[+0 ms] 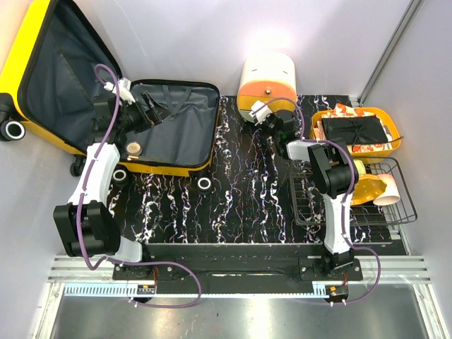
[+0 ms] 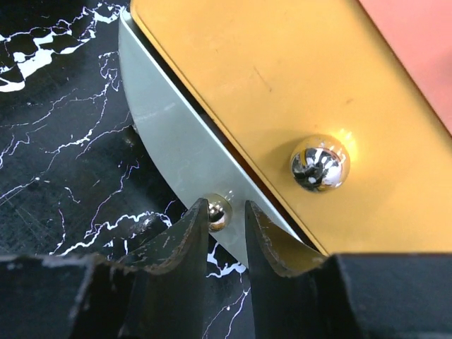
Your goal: Open, take out, and arrange the luggage
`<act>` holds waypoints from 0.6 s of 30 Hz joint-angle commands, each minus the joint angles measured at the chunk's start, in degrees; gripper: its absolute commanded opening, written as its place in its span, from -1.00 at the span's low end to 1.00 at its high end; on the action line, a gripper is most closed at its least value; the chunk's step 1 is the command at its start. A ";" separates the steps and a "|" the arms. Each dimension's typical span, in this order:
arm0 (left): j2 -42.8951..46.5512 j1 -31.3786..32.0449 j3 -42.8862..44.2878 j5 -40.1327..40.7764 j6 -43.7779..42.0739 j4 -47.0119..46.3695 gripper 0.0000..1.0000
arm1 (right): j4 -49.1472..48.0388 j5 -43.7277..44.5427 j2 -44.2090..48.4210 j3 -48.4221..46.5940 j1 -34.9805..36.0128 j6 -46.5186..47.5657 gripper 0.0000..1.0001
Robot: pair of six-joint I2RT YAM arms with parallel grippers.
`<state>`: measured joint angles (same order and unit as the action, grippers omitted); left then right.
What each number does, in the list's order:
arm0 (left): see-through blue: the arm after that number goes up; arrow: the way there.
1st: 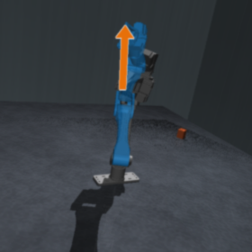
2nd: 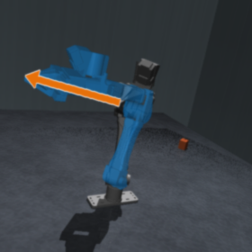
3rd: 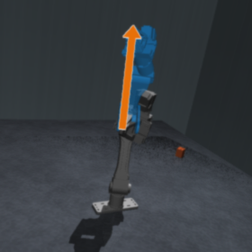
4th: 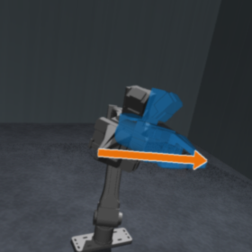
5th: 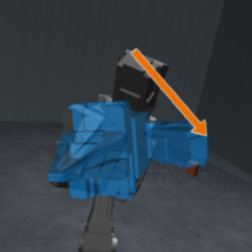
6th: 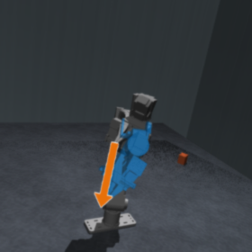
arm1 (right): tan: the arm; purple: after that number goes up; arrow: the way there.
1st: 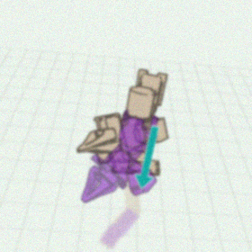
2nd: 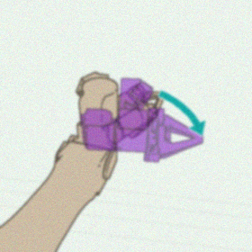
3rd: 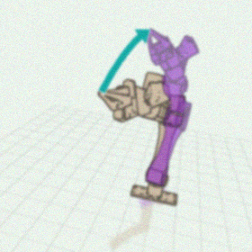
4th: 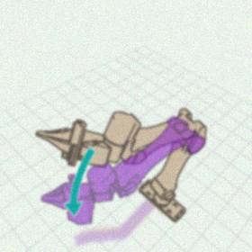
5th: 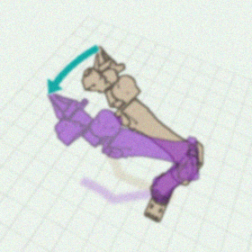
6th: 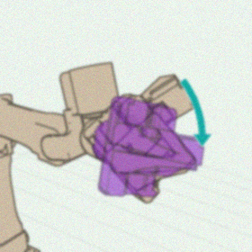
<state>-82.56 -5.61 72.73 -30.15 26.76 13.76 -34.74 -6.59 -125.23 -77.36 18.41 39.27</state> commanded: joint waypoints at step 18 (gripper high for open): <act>1.27 -0.28 0.83 -3.16 -0.40 -2.25 0.98 | 20.38 -3.17 21.61 1.35 -4.26 -57.59 0.12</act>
<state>-82.56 -5.65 72.99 -31.09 25.96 14.11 -23.44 -9.23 -101.16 -70.96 15.86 -0.51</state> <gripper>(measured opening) 0.988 0.558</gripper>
